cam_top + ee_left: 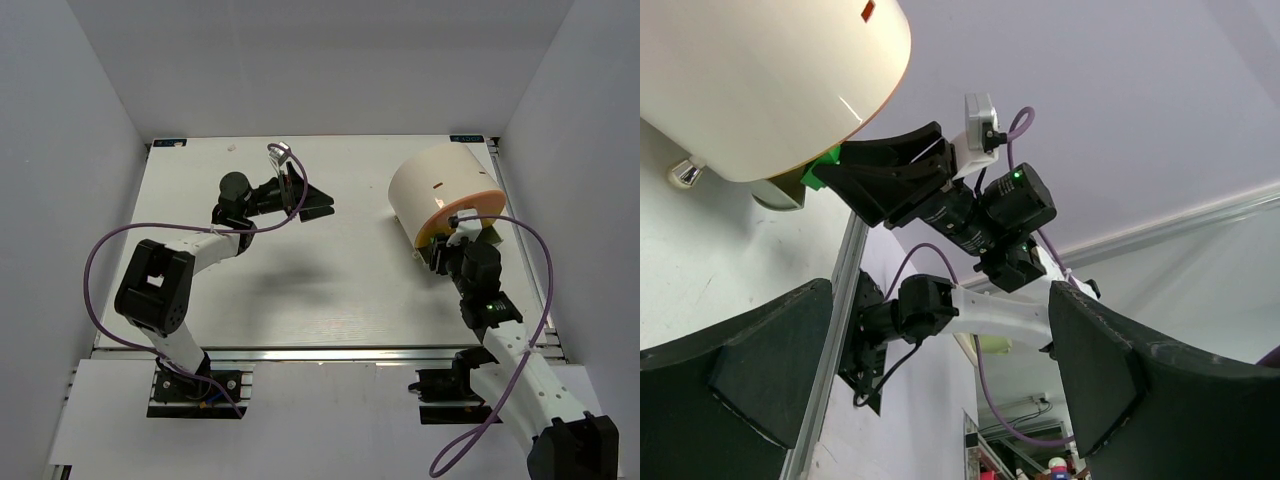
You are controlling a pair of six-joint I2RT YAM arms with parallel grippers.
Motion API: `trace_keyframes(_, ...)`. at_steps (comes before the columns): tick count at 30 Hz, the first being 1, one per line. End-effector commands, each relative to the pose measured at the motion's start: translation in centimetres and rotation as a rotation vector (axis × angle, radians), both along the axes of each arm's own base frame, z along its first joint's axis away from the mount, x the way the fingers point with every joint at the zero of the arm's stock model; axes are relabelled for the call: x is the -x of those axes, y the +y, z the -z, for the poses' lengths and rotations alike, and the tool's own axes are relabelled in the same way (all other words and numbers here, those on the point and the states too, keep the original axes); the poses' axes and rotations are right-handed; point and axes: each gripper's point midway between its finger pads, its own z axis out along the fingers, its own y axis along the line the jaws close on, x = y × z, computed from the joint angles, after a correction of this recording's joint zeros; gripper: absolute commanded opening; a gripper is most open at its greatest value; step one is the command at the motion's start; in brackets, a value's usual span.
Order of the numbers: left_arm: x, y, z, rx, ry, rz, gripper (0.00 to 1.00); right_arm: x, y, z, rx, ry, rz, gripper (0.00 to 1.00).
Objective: Sort the legos into containers by color
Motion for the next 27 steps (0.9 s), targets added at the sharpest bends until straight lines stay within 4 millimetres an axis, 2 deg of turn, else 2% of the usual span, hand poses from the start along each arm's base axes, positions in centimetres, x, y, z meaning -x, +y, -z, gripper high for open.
trace_keyframes(1,1.0,0.6,-1.8,0.014,-0.069,-0.001,0.98,-0.8,0.0,-1.3,-0.009,-0.086,-0.007,0.00)
trace_keyframes(11,1.1,0.6,-1.9,0.013,-0.069,-0.002,0.98,-1.1,-0.8,-0.2,0.000,-0.088,0.017,0.00)
trace_keyframes(12,1.1,0.6,-1.9,0.012,-0.067,-0.001,0.98,-1.1,-0.9,-0.4,0.000,-0.094,0.016,0.09)
trace_keyframes(13,1.1,0.6,-1.9,0.013,-0.067,-0.001,0.98,-1.1,-0.9,-0.3,-0.001,-0.090,0.015,0.14)
trace_keyframes(18,1.1,0.6,-2.0,0.013,-0.069,0.001,0.98,-1.2,-0.7,0.3,-0.014,-0.069,0.007,0.34)
trace_keyframes(27,1.0,0.6,-1.9,0.010,-0.066,-0.001,0.98,-1.3,-0.9,0.4,-0.022,-0.060,0.006,0.53)
